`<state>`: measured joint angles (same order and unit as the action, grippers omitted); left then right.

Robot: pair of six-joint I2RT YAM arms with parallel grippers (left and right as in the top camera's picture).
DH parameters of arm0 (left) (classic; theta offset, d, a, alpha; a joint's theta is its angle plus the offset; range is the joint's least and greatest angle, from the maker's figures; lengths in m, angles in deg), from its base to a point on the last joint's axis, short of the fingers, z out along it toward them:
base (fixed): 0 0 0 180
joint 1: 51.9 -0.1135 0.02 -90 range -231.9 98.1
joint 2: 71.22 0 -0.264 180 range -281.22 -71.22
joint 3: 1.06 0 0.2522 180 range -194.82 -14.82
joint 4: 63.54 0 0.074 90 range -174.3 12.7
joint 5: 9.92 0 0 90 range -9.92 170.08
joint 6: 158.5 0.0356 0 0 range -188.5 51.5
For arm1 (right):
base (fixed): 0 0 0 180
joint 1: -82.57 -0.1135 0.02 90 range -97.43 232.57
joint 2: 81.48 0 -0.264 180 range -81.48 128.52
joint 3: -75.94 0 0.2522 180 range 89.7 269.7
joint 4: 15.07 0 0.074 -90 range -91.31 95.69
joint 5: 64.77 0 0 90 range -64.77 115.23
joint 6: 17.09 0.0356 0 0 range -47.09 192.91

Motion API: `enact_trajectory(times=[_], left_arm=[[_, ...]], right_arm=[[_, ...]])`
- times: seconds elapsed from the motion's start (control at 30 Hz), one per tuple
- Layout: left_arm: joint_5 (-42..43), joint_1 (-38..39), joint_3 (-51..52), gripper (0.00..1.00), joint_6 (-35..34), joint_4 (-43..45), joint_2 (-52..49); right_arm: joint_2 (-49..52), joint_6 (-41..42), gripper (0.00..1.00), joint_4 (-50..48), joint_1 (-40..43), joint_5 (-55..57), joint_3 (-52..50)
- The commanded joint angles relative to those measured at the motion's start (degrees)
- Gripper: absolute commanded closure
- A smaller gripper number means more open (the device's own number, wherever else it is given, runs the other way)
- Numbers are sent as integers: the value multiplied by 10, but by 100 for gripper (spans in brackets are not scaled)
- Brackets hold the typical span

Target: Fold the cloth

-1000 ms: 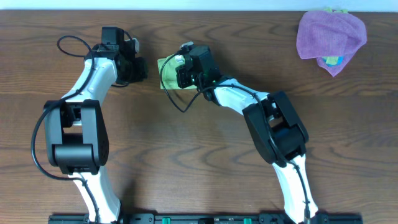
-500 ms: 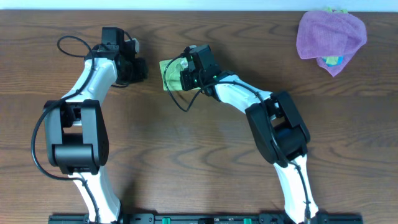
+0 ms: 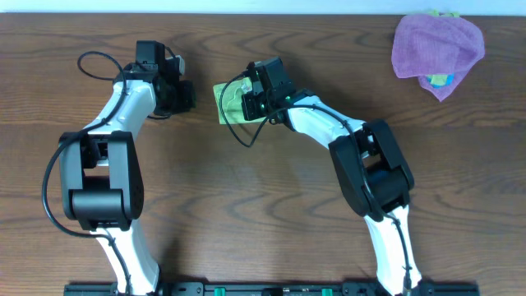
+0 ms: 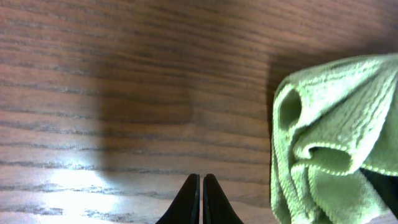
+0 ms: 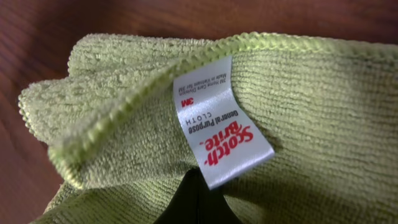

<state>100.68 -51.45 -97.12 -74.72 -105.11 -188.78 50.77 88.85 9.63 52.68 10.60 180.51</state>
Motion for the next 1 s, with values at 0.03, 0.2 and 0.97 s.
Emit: enact_trajectory(times=[0.03,0.2,0.97], left_arm=[[2,-1,4,94,-9,4,7],[2,-1,4,94,-11,11,7],[25,0,4,94,-17,16,7]], right_arm=[[14,8,98,46,-2,-13,-24],[10,8,98,64,-2,-13,-24],[-213,-71,98,71,-2,33,-23]])
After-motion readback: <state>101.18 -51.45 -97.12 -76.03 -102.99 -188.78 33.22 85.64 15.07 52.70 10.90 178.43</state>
